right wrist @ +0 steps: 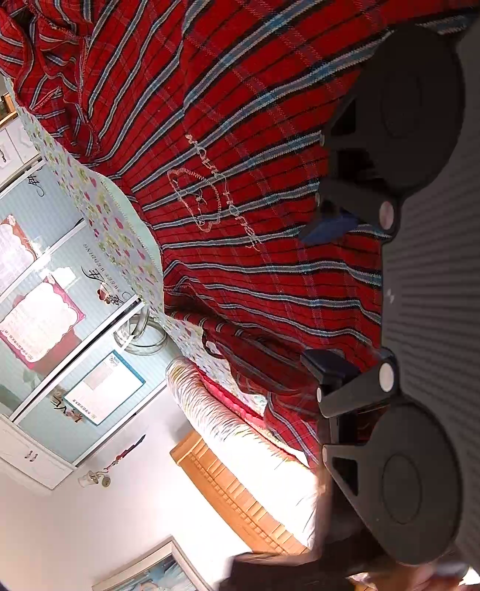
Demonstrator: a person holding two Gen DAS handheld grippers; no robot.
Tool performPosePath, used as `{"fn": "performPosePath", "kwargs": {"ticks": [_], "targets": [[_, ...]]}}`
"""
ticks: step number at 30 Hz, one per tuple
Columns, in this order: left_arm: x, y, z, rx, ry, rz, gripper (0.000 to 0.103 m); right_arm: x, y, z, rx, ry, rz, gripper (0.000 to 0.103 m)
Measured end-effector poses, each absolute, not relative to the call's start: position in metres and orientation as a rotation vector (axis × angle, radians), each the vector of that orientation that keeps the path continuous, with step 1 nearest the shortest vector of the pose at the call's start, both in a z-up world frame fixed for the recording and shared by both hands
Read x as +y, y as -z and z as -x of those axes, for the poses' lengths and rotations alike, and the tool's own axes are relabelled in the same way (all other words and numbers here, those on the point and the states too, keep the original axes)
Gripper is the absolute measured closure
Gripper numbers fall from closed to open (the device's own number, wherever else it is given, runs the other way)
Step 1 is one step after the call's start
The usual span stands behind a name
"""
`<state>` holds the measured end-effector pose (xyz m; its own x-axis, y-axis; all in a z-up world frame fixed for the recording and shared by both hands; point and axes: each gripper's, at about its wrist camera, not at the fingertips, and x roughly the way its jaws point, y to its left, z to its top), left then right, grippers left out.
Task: Fold clothes
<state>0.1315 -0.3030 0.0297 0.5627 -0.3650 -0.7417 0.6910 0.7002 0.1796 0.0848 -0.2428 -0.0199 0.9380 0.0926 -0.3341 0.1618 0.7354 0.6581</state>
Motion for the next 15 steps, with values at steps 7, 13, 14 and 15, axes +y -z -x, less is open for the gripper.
{"fn": "performPosePath", "kwargs": {"ticks": [7,13,14,15], "targets": [[-0.291,-0.045,-0.112,0.627,0.661,-0.450,0.056,-0.242,0.020,-0.084,0.357,0.038,-0.754,0.040],[-0.264,-0.084,-0.098,0.447,0.589,-0.376,0.030,-0.242,0.019,-0.083,0.359,0.041,-0.753,0.040],[-0.264,-0.082,-0.106,0.452,0.562,-0.384,0.028,-0.242,0.019,-0.083,0.360,0.042,-0.752,0.040],[-0.264,-0.079,-0.114,0.463,0.537,-0.390,0.028,-0.242,0.019,-0.083,0.361,0.043,-0.751,0.039]]}}
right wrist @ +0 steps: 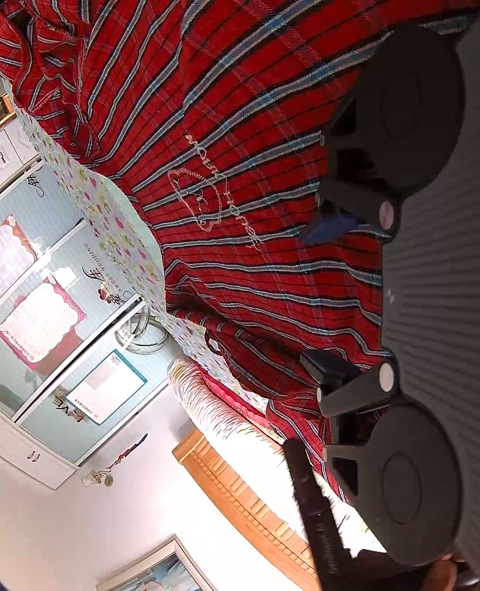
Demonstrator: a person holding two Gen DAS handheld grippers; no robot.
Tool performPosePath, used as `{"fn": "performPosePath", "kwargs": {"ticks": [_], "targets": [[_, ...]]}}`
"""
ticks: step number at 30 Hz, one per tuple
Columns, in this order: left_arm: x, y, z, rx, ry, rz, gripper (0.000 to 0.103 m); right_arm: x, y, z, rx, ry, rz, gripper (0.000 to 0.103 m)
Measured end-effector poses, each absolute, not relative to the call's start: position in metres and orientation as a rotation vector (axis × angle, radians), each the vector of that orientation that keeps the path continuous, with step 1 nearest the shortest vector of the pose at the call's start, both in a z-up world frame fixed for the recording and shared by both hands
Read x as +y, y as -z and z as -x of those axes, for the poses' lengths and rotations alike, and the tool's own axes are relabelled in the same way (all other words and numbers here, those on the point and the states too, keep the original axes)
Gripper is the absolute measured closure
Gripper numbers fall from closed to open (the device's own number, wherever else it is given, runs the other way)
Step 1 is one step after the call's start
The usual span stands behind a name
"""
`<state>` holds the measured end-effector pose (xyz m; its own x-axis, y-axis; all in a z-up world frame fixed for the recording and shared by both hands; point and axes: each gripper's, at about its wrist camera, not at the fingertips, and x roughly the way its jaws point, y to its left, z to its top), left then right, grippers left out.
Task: Fold clothes
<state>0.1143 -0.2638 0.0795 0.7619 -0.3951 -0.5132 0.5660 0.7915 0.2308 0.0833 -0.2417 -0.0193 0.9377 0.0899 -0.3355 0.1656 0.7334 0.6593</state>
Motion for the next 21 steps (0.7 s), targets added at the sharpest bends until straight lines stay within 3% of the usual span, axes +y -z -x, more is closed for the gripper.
{"fn": "performPosePath", "kwargs": {"ticks": [4,7,9,11,14,21], "targets": [[-0.264,-0.055,-0.149,0.617,0.625,-0.327,0.030,-0.241,0.019,-0.083,0.362,0.045,-0.750,0.039],[-0.270,-0.035,-0.133,0.480,0.509,-0.454,0.032,-0.240,0.017,-0.084,0.371,0.051,-0.750,0.039],[-0.268,-0.015,-0.122,0.413,0.441,-0.482,0.022,-0.239,0.014,-0.087,0.389,0.058,-0.744,0.039],[-0.262,0.002,-0.115,0.384,0.399,-0.460,0.022,-0.237,0.005,-0.094,0.434,0.065,-0.711,0.039],[-0.261,0.006,-0.104,0.265,0.238,-0.441,0.000,-0.237,-0.023,-0.117,0.483,0.044,-0.617,0.040],[-0.246,0.003,-0.101,0.173,0.108,-0.306,0.000,-0.189,-0.092,-0.262,0.450,-0.073,0.059,0.040]]}}
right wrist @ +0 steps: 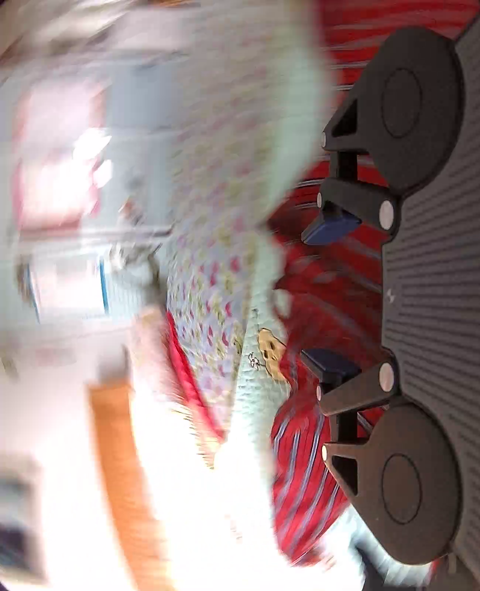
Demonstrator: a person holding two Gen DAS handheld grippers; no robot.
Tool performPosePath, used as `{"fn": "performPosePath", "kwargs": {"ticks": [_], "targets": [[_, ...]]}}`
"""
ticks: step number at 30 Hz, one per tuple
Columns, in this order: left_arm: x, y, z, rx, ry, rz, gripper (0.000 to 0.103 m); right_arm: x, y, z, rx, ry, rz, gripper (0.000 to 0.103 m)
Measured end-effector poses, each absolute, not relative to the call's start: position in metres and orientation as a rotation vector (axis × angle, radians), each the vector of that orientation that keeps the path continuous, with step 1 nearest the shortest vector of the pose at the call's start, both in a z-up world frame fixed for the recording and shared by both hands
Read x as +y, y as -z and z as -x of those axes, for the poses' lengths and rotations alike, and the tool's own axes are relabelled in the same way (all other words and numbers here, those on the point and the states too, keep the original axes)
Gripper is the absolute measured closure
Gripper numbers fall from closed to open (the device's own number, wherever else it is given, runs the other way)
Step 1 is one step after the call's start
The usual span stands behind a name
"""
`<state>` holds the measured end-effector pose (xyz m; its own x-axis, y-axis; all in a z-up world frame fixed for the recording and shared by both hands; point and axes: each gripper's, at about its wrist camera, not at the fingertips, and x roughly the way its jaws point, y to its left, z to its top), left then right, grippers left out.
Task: Fold clothes
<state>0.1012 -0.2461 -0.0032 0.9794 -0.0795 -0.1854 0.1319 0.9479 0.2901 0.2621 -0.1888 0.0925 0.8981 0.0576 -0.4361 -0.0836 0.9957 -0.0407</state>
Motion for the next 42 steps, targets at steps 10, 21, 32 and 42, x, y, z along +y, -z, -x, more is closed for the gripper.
{"fn": "performPosePath", "kwargs": {"ticks": [10,21,32,42], "targets": [[-0.224,0.000,-0.095,0.166,0.070,-0.206,0.000,-0.125,-0.038,-0.417,0.675,-0.052,0.705,0.041],[-0.219,-0.001,-0.088,0.169,0.041,-0.186,0.000,-0.217,-0.105,-0.366,0.354,0.208,-0.194,0.103],[-0.220,-0.001,-0.087,0.162,0.033,-0.205,0.000,-0.308,-0.020,-0.181,0.686,0.247,-0.957,0.080],[-0.219,-0.002,-0.087,0.154,0.031,-0.216,0.000,-0.337,-0.080,-0.335,0.530,0.107,-0.452,0.030]]}}
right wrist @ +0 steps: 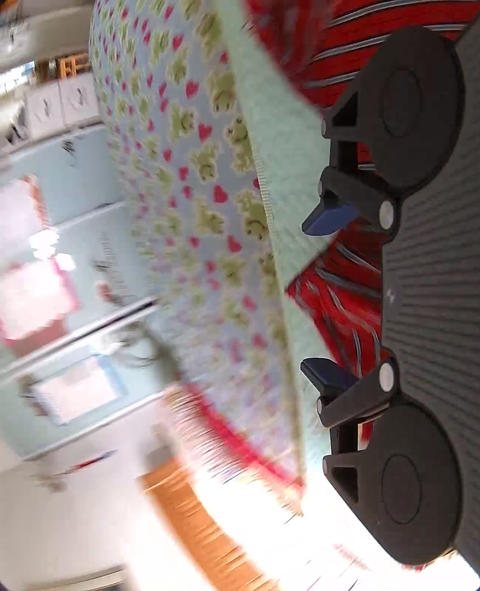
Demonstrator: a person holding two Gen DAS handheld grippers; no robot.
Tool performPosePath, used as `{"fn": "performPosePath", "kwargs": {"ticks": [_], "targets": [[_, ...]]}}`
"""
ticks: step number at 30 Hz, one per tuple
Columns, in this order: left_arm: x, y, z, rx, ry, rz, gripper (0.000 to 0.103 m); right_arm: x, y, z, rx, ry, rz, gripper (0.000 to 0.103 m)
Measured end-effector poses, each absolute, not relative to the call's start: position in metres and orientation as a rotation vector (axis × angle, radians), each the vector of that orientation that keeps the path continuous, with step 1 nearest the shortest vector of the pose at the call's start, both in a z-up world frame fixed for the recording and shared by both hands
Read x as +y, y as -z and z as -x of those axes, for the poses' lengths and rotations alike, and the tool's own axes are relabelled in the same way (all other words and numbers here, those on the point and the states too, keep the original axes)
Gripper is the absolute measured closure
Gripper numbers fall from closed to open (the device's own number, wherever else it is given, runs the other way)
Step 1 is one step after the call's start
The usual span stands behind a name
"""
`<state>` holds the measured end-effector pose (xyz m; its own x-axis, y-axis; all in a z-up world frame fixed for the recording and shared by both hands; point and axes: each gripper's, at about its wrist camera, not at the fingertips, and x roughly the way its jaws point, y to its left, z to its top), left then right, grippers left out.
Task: Fold clothes
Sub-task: 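Grasp a shirt corner with the right gripper and lift it toward the left gripper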
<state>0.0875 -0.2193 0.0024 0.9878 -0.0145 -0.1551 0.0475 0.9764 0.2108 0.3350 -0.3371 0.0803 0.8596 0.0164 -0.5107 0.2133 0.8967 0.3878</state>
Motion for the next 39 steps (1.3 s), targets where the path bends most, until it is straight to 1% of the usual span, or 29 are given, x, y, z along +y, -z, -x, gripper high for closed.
{"fn": "performPosePath", "kwargs": {"ticks": [3,4,7,8,9,13,16,17,18,20,25,26,28,29,32,36,37,39], "targets": [[-0.219,-0.002,-0.087,0.151,0.031,-0.213,0.000,-0.345,-0.064,-0.383,0.646,0.058,-0.466,0.036],[-0.219,-0.002,-0.087,0.150,0.031,-0.212,0.000,-0.346,-0.059,-0.391,0.688,0.026,-0.483,0.041],[-0.218,-0.002,-0.086,0.147,0.031,-0.208,0.000,-0.343,-0.047,-0.406,0.775,-0.030,-0.504,0.063],[-0.218,-0.002,-0.087,0.147,0.032,-0.208,0.000,-0.342,-0.044,-0.409,0.793,-0.047,-0.510,0.079],[-0.218,-0.003,-0.087,0.146,0.032,-0.207,0.000,-0.342,-0.043,-0.410,0.799,-0.066,-0.520,0.086],[-0.218,-0.003,-0.087,0.146,0.031,-0.205,0.000,-0.353,-0.035,-0.423,0.829,-0.185,-0.685,0.085],[-0.218,-0.003,-0.087,0.143,0.029,-0.206,0.000,-0.363,-0.020,-0.437,0.874,-0.242,-0.856,0.080],[-0.218,-0.003,-0.086,0.142,0.029,-0.206,0.000,-0.364,-0.014,-0.441,0.898,-0.249,-0.897,0.075],[-0.218,-0.003,-0.086,0.141,0.029,-0.206,0.000,-0.364,-0.009,-0.444,0.917,-0.247,-0.920,0.066],[-0.218,-0.002,-0.086,0.139,0.029,-0.207,0.000,-0.362,-0.003,-0.447,0.934,-0.232,-0.922,0.066],[-0.218,-0.002,-0.085,0.132,0.027,-0.212,0.000,-0.370,-0.004,-0.445,0.894,-0.248,-0.958,0.067],[-0.218,-0.002,-0.086,0.132,0.026,-0.213,0.000,-0.371,-0.007,-0.445,0.888,-0.251,-0.944,0.069],[-0.218,-0.002,-0.086,0.132,0.025,-0.214,0.000,-0.371,-0.014,-0.448,0.872,-0.259,-0.895,0.090],[-0.218,-0.002,-0.086,0.131,0.025,-0.216,0.000,-0.371,-0.020,-0.449,0.837,-0.247,-0.846,0.095],[-0.218,-0.002,-0.087,0.129,0.023,-0.220,0.000,-0.386,-0.029,-0.450,0.679,-0.202,-0.842,0.095],[-0.218,-0.003,-0.087,0.125,0.022,-0.222,0.000,-0.386,-0.007,-0.454,0.745,-0.108,-0.764,0.095],[-0.218,-0.003,-0.087,0.124,0.022,-0.223,0.000,-0.387,0.000,-0.450,0.739,-0.095,-0.765,0.097],[-0.218,-0.003,-0.087,0.122,0.022,-0.224,0.000,-0.390,0.009,-0.441,0.690,-0.098,-0.806,0.097]]}}
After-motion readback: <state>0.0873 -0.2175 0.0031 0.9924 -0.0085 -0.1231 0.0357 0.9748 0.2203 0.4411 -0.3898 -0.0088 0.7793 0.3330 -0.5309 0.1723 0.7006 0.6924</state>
